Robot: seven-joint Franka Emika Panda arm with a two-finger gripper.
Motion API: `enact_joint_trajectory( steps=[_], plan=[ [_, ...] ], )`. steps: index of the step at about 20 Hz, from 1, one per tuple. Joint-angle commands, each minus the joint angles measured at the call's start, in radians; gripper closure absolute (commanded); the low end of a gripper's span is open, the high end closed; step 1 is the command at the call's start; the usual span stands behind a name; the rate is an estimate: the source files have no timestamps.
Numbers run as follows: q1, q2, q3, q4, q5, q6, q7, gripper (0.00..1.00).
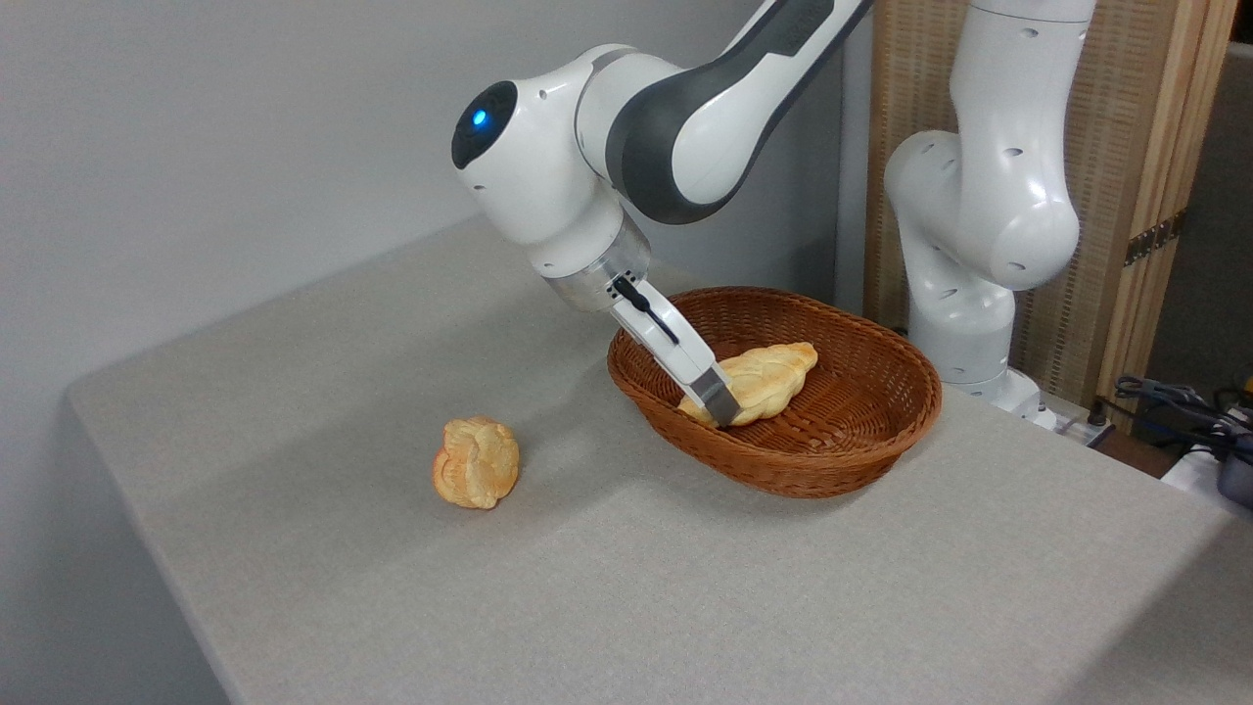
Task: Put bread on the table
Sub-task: 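Lower the gripper onto the elongated loaf and close on it, then lift the loaf out of the basket and carry it beside the roll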
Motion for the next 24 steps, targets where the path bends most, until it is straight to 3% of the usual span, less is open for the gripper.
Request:
enact_joint_trajectory(
  steps=[1, 17, 24],
  plan=[
    [-0.004, -0.002, 0.005, 0.001, -0.003, 0.005, 0.017, 0.57],
    [-0.006, -0.073, -0.004, 0.11, -0.003, -0.156, 0.058, 0.61],
    [0.01, -0.05, -0.004, 0.294, -0.032, -0.084, 0.055, 0.6]
  ],
)
